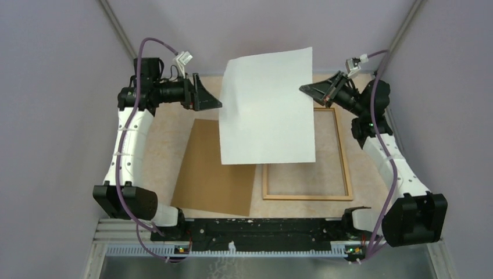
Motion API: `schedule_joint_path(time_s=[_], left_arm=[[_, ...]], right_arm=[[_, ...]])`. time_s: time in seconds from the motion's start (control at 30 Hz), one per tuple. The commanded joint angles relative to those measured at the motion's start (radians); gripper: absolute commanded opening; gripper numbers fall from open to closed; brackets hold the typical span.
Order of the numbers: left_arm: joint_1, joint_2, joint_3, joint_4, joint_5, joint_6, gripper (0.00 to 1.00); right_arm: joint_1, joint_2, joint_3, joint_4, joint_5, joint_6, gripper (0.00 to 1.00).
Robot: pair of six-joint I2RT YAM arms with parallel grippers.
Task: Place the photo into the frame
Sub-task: Turn over the photo from the photo frame.
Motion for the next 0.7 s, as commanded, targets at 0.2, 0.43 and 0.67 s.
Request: schedule_joint_path(time_s=[0.2, 0.43, 0.67], left_arm=[[0.004, 0.072, -0.063, -0.111, -0.333, 0.269, 0.98], [0.004, 0.095, -0.082, -0.127, -0.379, 0.349, 0.98], [0.005, 0.092, -0.095, -0.134, -0.35, 0.376, 0.98]], right_arm=[[-0.078, -0.054, 0.043, -0.891, 0.155, -0.664, 0.0], [-0.084, 0.013, 0.061, -0.988, 0.328, -0.814, 0.0], [-0.081, 0.092, 0.193, -1.104, 0.464, -0.942, 0.0]])
